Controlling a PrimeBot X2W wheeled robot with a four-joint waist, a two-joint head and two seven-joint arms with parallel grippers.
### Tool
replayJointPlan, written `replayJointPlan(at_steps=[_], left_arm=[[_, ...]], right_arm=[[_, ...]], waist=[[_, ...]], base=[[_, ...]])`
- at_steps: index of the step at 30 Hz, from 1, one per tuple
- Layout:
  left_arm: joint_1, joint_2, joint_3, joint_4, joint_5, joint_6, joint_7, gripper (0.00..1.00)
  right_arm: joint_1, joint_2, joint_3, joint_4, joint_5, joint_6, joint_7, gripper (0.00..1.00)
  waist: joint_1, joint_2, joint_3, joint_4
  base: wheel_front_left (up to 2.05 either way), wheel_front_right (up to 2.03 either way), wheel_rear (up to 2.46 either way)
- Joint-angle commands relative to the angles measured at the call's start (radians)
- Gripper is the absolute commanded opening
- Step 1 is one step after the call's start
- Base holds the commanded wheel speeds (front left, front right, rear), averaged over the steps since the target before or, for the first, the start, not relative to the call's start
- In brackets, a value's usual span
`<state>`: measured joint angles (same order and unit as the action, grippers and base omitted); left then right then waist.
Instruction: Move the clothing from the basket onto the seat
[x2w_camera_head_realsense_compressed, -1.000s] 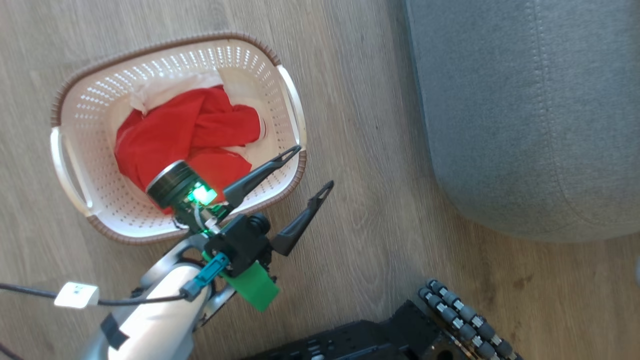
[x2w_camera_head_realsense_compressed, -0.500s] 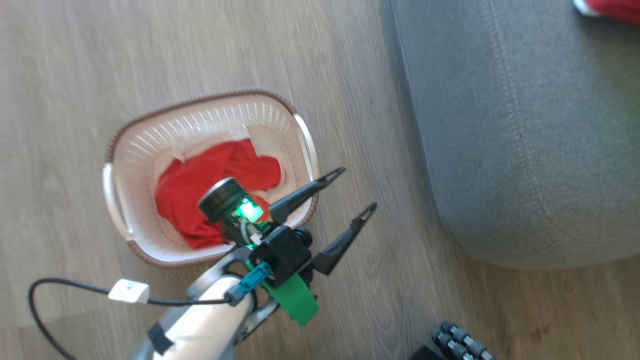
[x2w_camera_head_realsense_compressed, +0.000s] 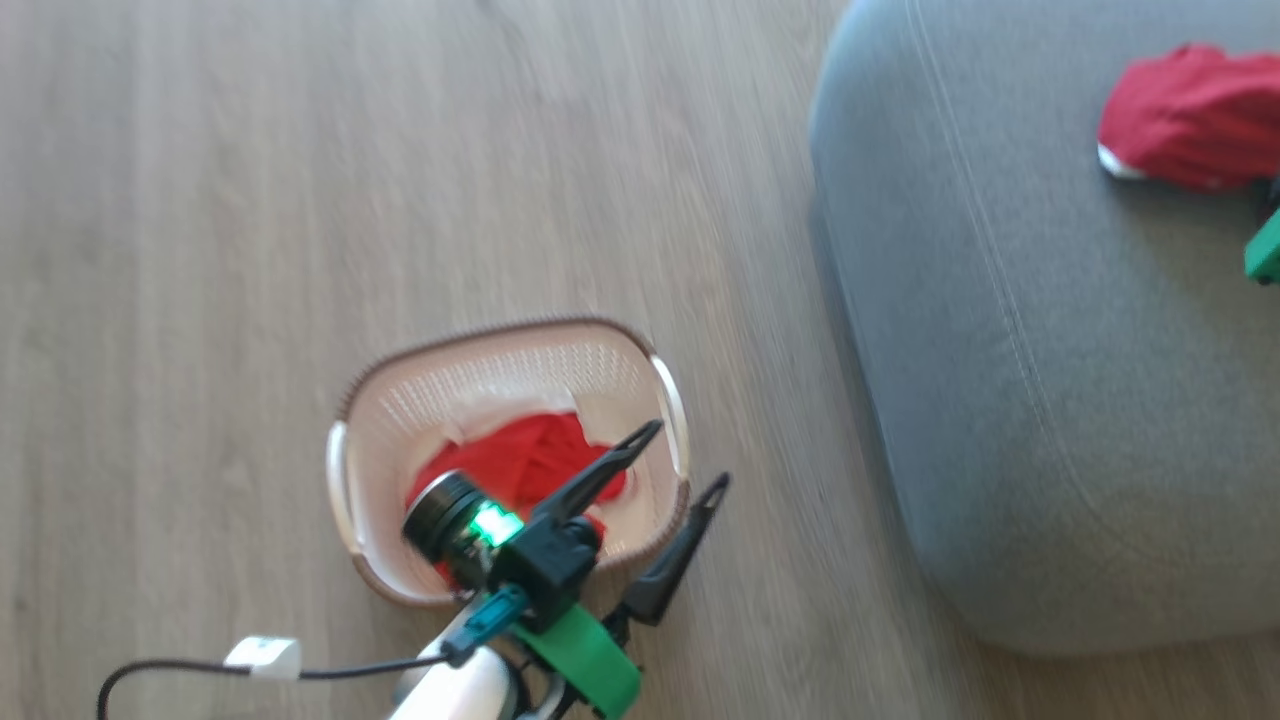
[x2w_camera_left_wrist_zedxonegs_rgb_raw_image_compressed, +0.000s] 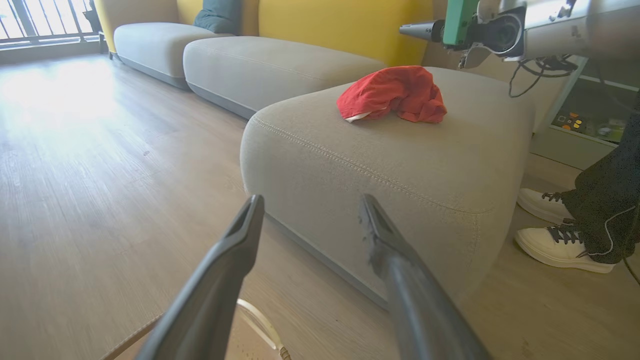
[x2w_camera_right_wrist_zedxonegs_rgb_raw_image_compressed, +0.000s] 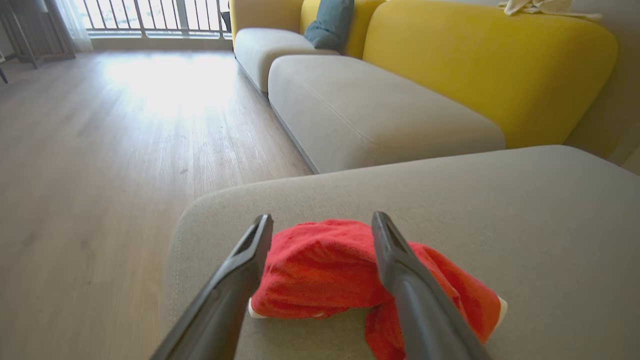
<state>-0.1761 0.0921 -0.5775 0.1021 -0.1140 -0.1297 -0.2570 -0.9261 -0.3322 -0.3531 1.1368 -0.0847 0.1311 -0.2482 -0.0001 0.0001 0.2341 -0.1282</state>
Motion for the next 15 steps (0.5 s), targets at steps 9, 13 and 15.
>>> replayJointPlan(at_steps=[9, 13, 15], left_arm=[[0.064, -0.037, 0.165, -0.033, 0.012, 0.010, -0.005, 1.00], [0.075, -0.040, 0.226, -0.039, 0.018, 0.025, -0.005, 1.00], [0.077, -0.041, 0.256, -0.044, 0.020, 0.040, -0.005, 1.00]], right_arm=[[0.308, -0.025, 0.263, -0.524, 0.362, 0.000, -0.013, 1.00], [0.413, -0.043, 0.332, -0.713, 0.439, 0.000, -0.013, 1.00], [0.459, -0.039, 0.353, -0.795, 0.462, 0.000, -0.013, 1.00]], waist=[[0.0001, -0.0001, -0.181, 0.114], [0.0001, -0.0001, -0.207, 0.146], [0.0001, -0.0001, -0.217, 0.164]], base=[[0.00, 0.00, 0.00], [0.00, 0.00, 0.00], [0.00, 0.00, 0.00]])
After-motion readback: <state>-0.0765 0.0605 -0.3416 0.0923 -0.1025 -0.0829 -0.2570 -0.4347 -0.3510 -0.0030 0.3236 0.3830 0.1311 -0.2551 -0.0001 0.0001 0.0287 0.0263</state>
